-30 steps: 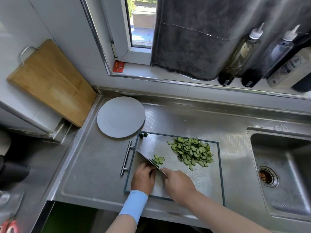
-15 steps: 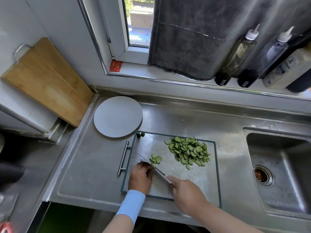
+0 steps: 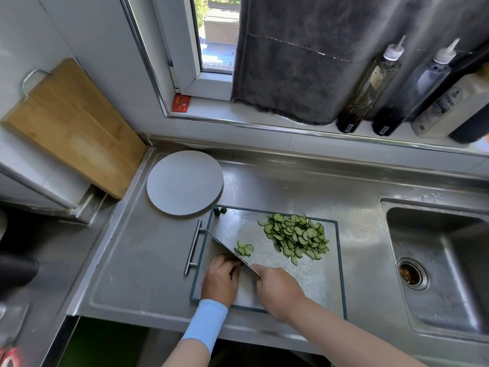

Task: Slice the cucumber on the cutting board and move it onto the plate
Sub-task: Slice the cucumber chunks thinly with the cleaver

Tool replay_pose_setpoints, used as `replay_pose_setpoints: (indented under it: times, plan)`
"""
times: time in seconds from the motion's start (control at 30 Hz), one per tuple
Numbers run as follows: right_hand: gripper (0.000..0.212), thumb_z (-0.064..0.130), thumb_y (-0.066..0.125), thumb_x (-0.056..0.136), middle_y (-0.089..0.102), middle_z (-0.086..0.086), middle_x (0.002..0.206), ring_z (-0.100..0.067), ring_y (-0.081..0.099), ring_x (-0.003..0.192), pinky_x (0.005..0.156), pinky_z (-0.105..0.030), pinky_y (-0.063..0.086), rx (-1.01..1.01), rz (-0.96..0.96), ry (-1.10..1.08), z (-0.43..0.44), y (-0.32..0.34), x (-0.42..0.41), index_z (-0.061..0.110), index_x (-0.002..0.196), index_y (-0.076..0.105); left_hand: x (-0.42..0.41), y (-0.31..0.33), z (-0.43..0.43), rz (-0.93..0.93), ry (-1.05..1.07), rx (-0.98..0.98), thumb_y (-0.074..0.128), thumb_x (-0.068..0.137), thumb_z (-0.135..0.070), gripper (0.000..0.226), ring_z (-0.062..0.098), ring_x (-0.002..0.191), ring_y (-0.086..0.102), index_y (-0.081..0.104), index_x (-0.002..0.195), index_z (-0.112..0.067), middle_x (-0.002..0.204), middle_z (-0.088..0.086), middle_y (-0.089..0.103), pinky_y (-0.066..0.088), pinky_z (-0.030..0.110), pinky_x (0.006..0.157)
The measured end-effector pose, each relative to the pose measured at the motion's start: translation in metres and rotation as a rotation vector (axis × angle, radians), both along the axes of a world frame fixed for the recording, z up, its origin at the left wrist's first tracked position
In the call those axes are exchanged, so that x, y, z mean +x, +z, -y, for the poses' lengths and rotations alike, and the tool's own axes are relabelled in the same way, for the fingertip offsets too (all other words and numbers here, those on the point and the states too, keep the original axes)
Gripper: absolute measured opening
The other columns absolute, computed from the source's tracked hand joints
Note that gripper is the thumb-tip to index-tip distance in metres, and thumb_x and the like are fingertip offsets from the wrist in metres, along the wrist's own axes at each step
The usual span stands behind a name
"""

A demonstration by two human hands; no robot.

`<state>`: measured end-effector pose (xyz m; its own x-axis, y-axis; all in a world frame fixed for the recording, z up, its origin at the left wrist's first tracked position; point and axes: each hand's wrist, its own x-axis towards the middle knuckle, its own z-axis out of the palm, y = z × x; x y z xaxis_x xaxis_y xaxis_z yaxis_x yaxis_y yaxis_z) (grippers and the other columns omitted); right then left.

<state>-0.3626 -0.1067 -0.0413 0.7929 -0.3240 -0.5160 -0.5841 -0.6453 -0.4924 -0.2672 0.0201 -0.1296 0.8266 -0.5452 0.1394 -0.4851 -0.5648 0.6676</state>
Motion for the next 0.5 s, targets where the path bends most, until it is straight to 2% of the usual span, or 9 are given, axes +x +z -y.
replay_pose_setpoints:
  times: [0.1,0.2,0.3,0.5]
  plan:
    - [0.04,0.018,0.038,0.096,0.063,-0.001,0.087,-0.022,0.048,0.075,0.065,-0.031,0.039,-0.029,0.019,0.01,-0.003,0.0,-0.004,0.033,0.129,0.055,0.001,0.003,0.001,-0.008,0.015,0.013,0.082,0.065,0.001,0.023,0.021,0.079,0.059,0.073,0.079,-0.015,0.08,0.002,0.064,0.049,0.026,0.068]
    - [0.039,0.015,0.038,0.094,0.057,0.001,0.081,-0.023,0.05,0.074,0.065,-0.034,0.044,-0.041,0.02,0.012,-0.006,0.002,-0.013,0.03,0.126,0.055,0.001,0.006,0.0,-0.01,0.022,0.024,0.083,0.063,0.002,0.023,0.024,0.076,0.06,0.073,0.078,-0.013,0.078,0.004,0.064,0.051,0.026,0.066]
    - [0.041,0.015,0.038,0.095,0.054,0.001,0.077,-0.025,0.049,0.07,0.06,-0.034,0.038,-0.063,0.026,0.042,-0.004,0.008,-0.024,0.031,0.129,0.052,0.001,0.007,0.001,-0.009,0.026,0.031,0.081,0.062,0.004,0.025,0.026,0.078,0.061,0.073,0.08,-0.012,0.08,0.006,0.065,0.05,0.025,0.069]
    - [0.036,0.016,0.037,0.096,0.054,0.002,0.073,-0.026,0.051,0.068,0.063,-0.038,0.044,-0.045,0.0,0.044,-0.001,0.014,-0.039,0.032,0.124,0.052,0.002,0.009,0.0,0.007,-0.006,0.026,0.081,0.062,0.003,0.028,0.023,0.08,0.062,0.074,0.083,-0.014,0.086,0.005,0.067,0.049,0.024,0.074]
